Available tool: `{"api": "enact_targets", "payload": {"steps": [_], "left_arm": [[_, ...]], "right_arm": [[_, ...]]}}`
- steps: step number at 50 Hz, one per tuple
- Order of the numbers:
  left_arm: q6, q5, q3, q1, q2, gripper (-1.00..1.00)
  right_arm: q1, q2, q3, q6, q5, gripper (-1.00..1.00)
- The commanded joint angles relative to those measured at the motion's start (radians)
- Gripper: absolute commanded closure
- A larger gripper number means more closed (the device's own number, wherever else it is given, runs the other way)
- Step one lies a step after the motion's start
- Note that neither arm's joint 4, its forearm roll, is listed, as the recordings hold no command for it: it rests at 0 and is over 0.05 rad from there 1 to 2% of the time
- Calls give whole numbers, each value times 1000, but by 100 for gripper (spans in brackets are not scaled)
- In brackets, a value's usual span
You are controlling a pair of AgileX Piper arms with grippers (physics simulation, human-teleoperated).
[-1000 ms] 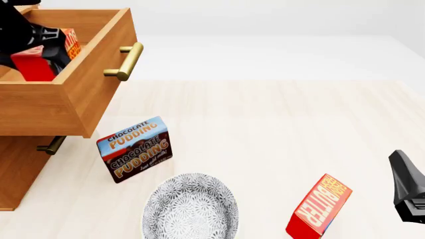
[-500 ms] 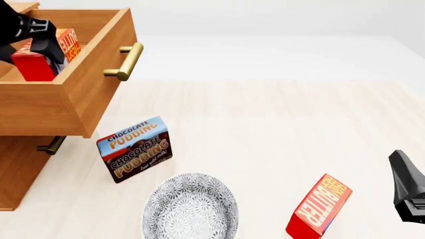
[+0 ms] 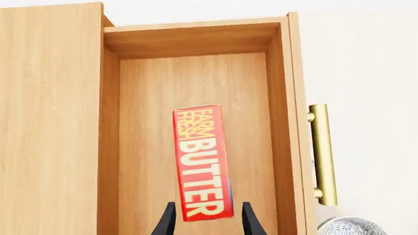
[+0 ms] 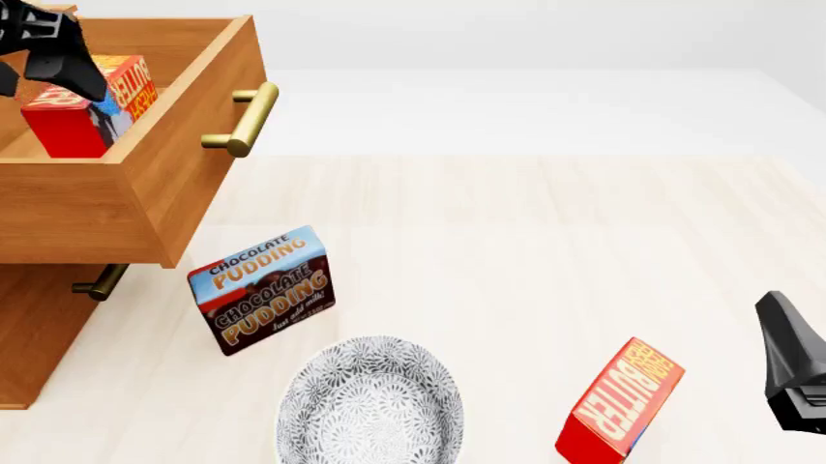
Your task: Put the butter at the front in the top drawer of the cabinet and close it.
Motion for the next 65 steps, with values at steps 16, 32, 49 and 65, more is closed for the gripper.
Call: {"api": "enact_targets", "payload": {"steps": [16,32,49,65], "left_arm": [[258,0,-20,-67,-130,-100],[296,0,-125,-222,-124,-100],[277,0,-290,-409,-46,-100],[94,0,-505,-647,170,-100]], "right_arm": [[0,0,1,-1,-2,-100],[1,0,1,-1,-1,-100],[0,0,1,-1,-2,-100],[0,0,1,-1,-2,-100]]}}
